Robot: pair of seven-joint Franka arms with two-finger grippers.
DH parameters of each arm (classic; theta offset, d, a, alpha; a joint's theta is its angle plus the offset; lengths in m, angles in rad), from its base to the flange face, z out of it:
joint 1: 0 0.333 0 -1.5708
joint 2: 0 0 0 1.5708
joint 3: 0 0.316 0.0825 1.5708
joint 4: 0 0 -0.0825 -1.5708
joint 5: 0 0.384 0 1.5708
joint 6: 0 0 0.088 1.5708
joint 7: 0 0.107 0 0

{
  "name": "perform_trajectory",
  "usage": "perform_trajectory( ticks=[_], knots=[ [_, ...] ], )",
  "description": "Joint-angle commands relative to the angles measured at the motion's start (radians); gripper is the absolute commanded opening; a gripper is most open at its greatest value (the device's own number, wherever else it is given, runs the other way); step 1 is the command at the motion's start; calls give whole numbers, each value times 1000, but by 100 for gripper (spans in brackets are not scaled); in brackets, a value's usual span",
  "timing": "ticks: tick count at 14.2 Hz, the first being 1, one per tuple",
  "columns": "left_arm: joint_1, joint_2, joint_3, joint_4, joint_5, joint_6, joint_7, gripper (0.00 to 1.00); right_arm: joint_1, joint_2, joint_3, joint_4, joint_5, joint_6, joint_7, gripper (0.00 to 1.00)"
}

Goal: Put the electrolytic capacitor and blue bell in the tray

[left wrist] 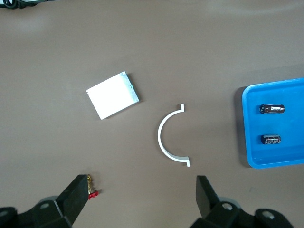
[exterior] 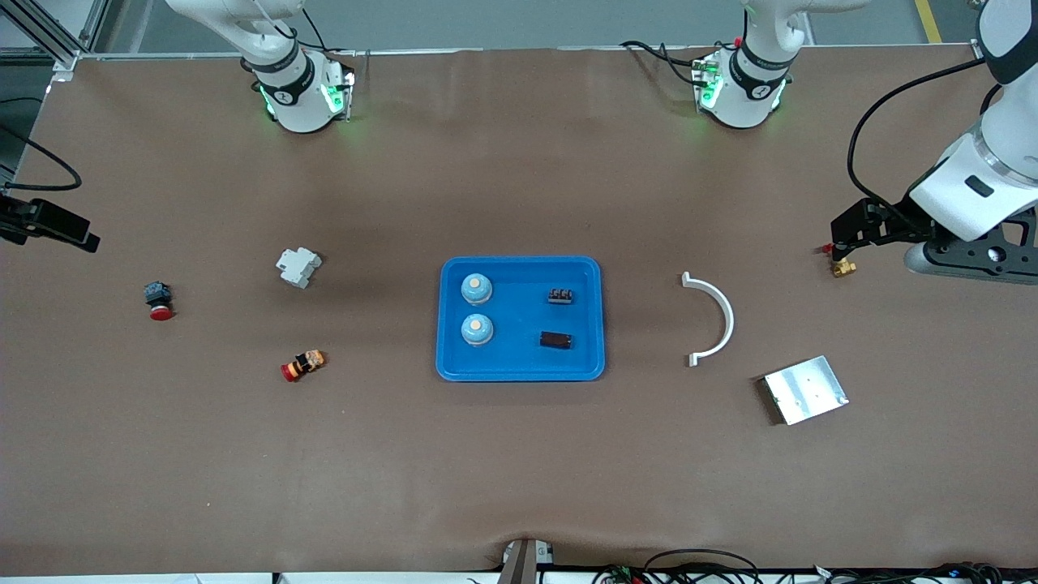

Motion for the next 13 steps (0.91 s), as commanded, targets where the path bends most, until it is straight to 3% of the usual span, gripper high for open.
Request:
perform_trajectory(
  ticks=[1, 13],
  knots=[
    [-1, -19, -2, -12, -3, -1, -10, 100, -18, -7, 6, 12, 13, -16, -46, 100],
    [-1, -16, -5, -4, 0, 1, -1, 100, -17, -4, 8, 16, 16, -7, -44, 100]
  ],
)
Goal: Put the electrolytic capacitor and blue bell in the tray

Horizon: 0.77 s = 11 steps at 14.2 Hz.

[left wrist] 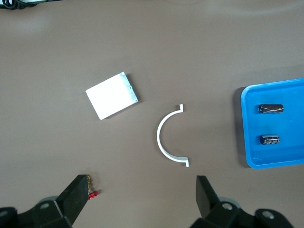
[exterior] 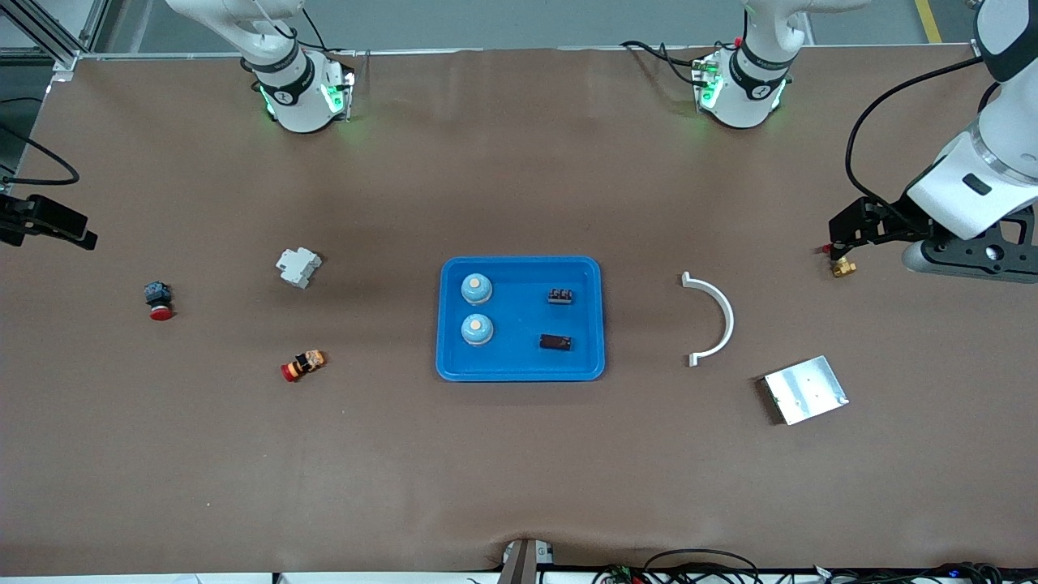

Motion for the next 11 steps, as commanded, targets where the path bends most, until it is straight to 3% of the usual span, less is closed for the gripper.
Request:
perform_trajectory(
  ticks=[1, 11],
  knots=[
    [1, -16, -4, -4, 0, 2, 3, 100, -16, -3, 10, 13, 16, -7, -13, 100],
    [1, -13, -2, -6, 0, 5, 6, 100, -8, 6, 14, 38, 12, -4, -12, 100]
  ],
)
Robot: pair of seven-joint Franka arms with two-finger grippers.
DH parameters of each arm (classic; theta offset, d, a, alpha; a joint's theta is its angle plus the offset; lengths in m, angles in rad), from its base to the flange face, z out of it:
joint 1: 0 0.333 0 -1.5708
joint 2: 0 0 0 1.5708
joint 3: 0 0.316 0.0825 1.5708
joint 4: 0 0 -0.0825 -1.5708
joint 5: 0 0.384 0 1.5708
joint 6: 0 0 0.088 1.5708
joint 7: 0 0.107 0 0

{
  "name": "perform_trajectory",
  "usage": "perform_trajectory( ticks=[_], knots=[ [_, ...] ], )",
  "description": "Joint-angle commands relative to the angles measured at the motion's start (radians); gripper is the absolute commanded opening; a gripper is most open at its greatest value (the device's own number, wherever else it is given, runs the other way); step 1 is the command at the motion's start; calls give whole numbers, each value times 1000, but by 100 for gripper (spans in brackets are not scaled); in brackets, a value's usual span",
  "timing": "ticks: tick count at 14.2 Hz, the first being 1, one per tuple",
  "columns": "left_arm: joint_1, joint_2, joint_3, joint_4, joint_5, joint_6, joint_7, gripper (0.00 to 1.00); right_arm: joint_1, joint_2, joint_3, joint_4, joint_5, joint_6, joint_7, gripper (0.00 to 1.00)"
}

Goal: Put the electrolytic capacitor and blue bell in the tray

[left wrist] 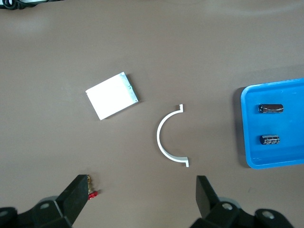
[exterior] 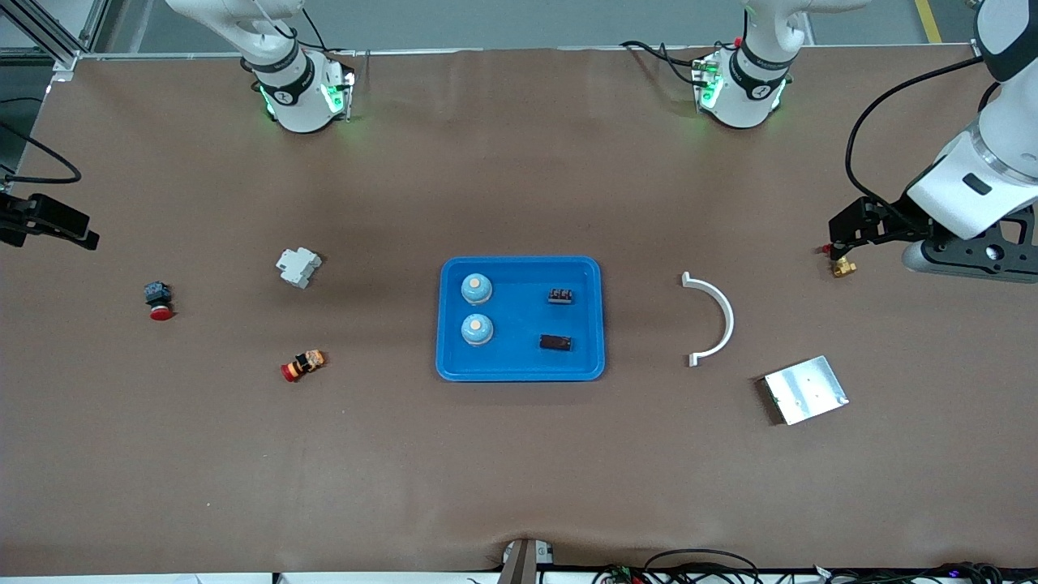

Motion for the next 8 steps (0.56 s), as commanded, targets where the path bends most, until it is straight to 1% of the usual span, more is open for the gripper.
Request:
perform_trajectory(
  ticks=[1, 3, 5, 8],
  knots=[
    [1, -13, -1, -6, 0, 5, 7, 100, -9, 7, 7, 39, 11, -7, -11, 100],
    [1, -13, -1, -6, 3, 4, 7, 100, -10, 9, 7, 40, 11, -7, -12, 100],
    [1, -14, -2, -5, 39, 2, 7, 100, -10, 9, 7, 40, 11, -7, -12, 100],
    [1, -14, -2, -6, 37, 1, -3, 100, -9, 9, 8, 40, 9, -7, -12, 100]
  ],
)
